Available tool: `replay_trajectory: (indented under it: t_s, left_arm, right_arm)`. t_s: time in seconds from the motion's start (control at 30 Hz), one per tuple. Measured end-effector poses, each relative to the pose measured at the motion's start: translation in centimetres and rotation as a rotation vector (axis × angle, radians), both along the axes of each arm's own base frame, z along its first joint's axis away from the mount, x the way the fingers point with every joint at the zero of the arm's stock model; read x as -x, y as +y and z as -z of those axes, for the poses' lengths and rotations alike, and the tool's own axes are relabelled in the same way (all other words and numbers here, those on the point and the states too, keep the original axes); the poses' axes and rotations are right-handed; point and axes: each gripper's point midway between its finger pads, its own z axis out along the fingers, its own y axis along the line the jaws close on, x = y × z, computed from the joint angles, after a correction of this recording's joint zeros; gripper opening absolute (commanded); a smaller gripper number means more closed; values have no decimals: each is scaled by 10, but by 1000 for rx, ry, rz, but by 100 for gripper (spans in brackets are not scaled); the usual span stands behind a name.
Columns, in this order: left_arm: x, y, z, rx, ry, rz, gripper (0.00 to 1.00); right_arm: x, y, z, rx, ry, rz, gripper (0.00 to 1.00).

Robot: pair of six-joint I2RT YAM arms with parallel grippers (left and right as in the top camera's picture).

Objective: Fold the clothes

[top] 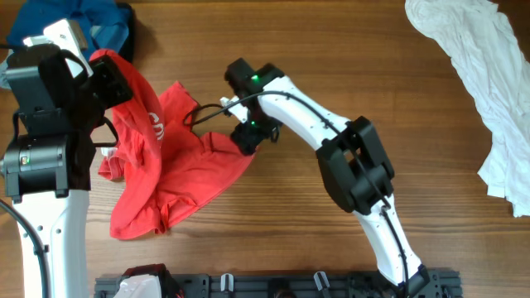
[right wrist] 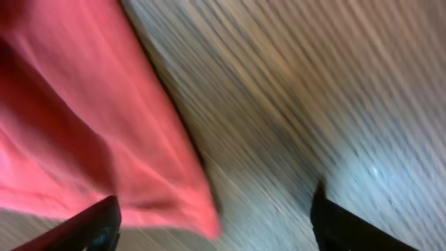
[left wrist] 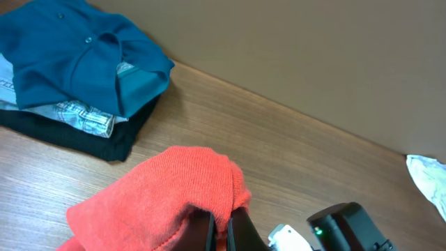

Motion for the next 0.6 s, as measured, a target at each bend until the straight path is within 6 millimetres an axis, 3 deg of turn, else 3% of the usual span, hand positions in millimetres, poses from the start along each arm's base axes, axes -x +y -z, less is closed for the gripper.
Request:
replay_trajectory:
  t_s: [0.1, 0.2, 0.5, 0.6]
  left_arm:
    - [2, 0, 3, 0, 13, -1, 4]
    - [3, 0, 5, -1, 25, 1, 4]
    - [5, 0, 7, 0, 36, 0, 4]
    - [5, 0, 8, 0, 36, 0, 4]
  right_arm:
    - [-9, 22, -1, -47, -78, -28, 99]
    - [-10, 31, -1, -60, -107, -43, 96]
    - [-1, 14, 5, 10, -81, -36, 85]
    - [1, 9, 6, 18, -90, -24, 70]
